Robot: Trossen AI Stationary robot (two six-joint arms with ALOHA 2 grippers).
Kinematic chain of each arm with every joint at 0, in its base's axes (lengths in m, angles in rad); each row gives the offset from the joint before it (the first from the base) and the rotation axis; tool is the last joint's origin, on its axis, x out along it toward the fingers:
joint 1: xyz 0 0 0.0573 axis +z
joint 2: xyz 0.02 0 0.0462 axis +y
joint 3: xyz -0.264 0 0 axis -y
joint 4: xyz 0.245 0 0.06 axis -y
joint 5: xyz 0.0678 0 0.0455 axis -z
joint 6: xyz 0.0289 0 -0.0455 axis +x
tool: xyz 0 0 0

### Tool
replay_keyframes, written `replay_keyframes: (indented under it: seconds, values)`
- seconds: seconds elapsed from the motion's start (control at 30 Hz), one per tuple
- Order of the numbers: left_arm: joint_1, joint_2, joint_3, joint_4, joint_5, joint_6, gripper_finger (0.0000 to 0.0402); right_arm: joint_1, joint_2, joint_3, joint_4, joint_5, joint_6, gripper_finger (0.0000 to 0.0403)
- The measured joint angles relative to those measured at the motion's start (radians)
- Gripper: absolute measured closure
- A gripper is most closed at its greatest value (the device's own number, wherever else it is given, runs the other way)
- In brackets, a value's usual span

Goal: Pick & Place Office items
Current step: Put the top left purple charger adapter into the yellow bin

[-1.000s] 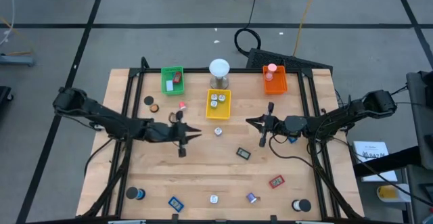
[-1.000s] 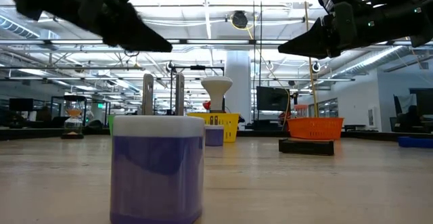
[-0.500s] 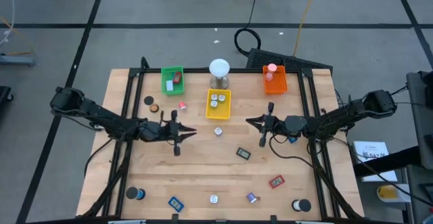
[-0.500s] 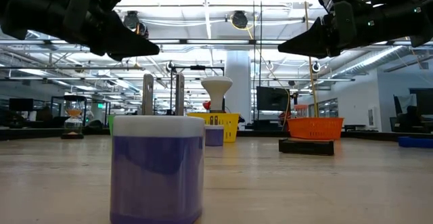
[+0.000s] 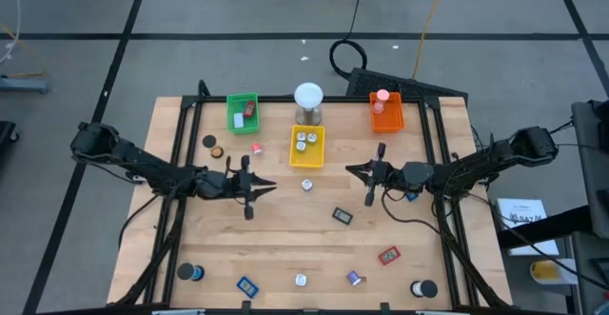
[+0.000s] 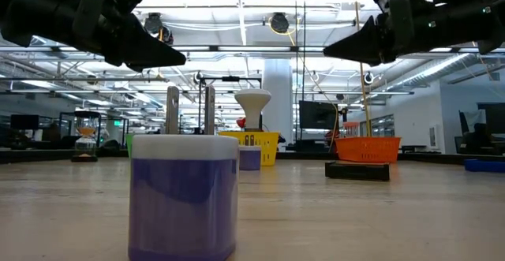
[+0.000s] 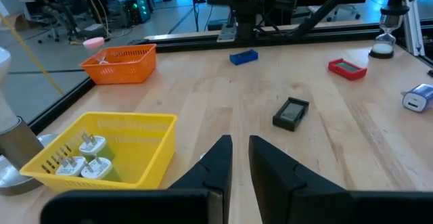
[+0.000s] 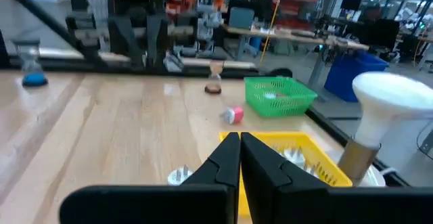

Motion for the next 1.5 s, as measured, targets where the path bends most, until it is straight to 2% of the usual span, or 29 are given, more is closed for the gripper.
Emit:
replay_keyframes:
  seconds: [0.13,0.23,0.33,0.47,0.53,0.6,0.77,1.23,1.37,1.5]
  values:
    - [0.000,0.000,0.000,0.000,0.000,0.000,0.0350,0.000,0.000,0.000,0.137,-0.002,-0.010,0.0399]
    - [0.000,0.000,0.000,0.000,0.000,0.000,0.0350,-0.013,-0.001,0.005,0.175,-0.097,0.139,0.0399]
    - [0.000,0.000,0.000,0.000,0.000,0.000,0.0350,-0.027,-0.001,0.070,-0.041,-0.147,0.270,0.0400]
    - [0.000,0.000,0.000,0.000,0.000,0.001,0.0350,-0.026,0.066,0.216,-0.461,0.008,0.450,0.0401]
    - [0.000,0.000,0.000,0.005,0.000,0.001,0.0350,-0.027,0.110,0.274,-0.591,0.035,0.533,0.0397]
    - [0.000,0.000,0.001,0.006,0.000,0.001,0.0350,-0.027,0.177,0.339,-0.631,0.023,0.572,0.0388]
    - [0.000,0.000,0.001,0.006,0.000,0.001,0.0350,-0.028,0.337,0.436,-0.657,-0.052,0.608,0.0344]
    - [0.002,0.000,0.001,0.008,0.000,0.025,0.0350,-0.012,0.590,0.624,-0.692,-0.053,0.641,0.0147]
    - [0.002,0.000,0.001,0.007,0.000,0.026,0.0350,-0.014,0.642,0.696,-0.757,-0.047,0.649,0.0117]
    - [0.002,0.000,0.001,0.007,0.000,0.026,0.0350,-0.013,0.698,0.768,-0.857,0.013,0.647,0.0114]
